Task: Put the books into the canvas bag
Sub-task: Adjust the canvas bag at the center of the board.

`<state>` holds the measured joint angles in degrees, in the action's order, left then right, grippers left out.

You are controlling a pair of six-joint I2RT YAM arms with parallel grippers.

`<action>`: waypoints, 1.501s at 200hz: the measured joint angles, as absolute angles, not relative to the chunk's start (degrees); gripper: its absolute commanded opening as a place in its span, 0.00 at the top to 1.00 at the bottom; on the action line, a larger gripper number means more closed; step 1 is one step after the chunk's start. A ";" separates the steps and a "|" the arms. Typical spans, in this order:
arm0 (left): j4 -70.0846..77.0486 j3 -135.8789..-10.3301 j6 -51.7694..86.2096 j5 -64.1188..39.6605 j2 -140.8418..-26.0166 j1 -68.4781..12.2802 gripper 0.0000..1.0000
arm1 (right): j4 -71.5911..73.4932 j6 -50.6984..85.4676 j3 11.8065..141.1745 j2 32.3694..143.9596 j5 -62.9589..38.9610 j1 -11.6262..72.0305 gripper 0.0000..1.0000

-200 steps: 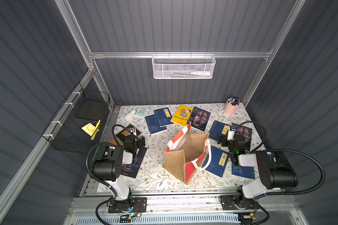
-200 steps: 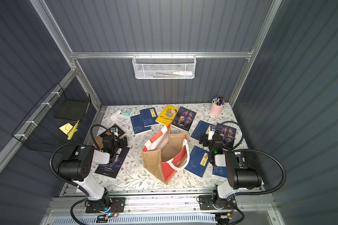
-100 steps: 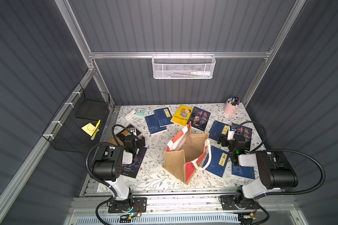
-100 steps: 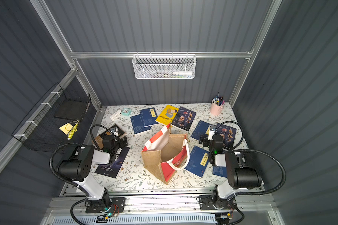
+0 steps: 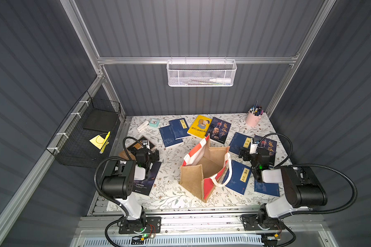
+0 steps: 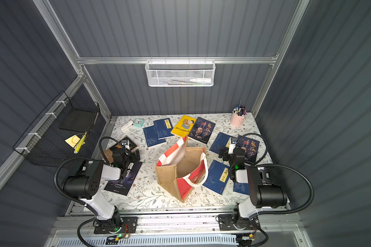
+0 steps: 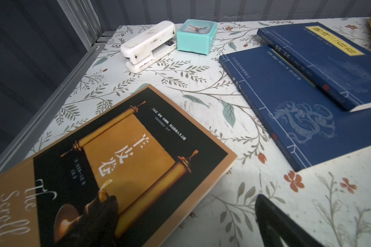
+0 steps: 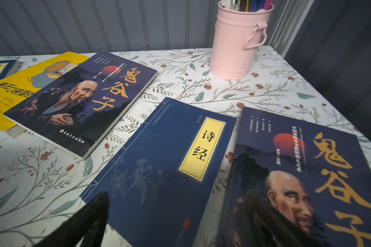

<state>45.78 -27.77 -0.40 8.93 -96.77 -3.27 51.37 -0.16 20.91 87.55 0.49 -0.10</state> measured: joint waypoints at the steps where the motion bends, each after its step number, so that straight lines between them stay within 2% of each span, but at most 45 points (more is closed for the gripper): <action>1: 45.19 -27.92 -0.40 8.93 -96.51 -3.27 0.00 | 51.33 -0.14 20.86 87.42 0.51 -0.10 0.01; 34: 32.36 -35.03 0.47 8.67 -89.91 -3.27 0.01 | 44.49 0.97 20.62 76.01 3.31 0.23 0.01; 72: 17.80 -45.28 3.81 2.52 -82.65 -3.27 0.01 | 19.88 10.96 30.48 58.63 5.32 0.56 0.01; 97: 9.19 -52.16 6.31 -4.69 -81.87 -3.29 0.00 | 5.21 16.88 38.50 52.73 3.70 2.44 0.01; 131: 2.07 -58.65 8.38 -13.69 -82.76 -5.58 0.01 | -9.02 19.81 43.33 51.20 0.36 13.61 0.01; 159: -2.28 -63.72 7.57 -18.83 -85.25 -11.77 0.01 | -17.58 21.93 46.98 54.46 -1.63 21.56 0.03; 201: -10.98 -72.82 3.60 -25.61 -89.56 -19.92 0.01 | -24.88 27.86 52.53 57.21 -1.89 31.09 0.01; 258: -21.37 -74.46 -2.66 -27.27 -86.76 -29.02 0.01 | -36.60 34.68 57.39 53.08 1.63 33.36 0.01; 280: -25.10 -74.48 -3.73 -26.39 -86.50 -29.58 0.09 | -38.85 35.86 59.99 52.93 1.48 33.36 0.01; 289: -26.72 -74.52 -4.21 -26.04 -86.65 -29.71 0.19 | -39.11 36.29 60.12 52.97 1.02 33.36 0.01; 300: -28.56 -74.89 -3.66 -25.56 -87.09 -29.93 0.39 | -39.77 37.15 60.12 53.39 -0.08 33.36 0.02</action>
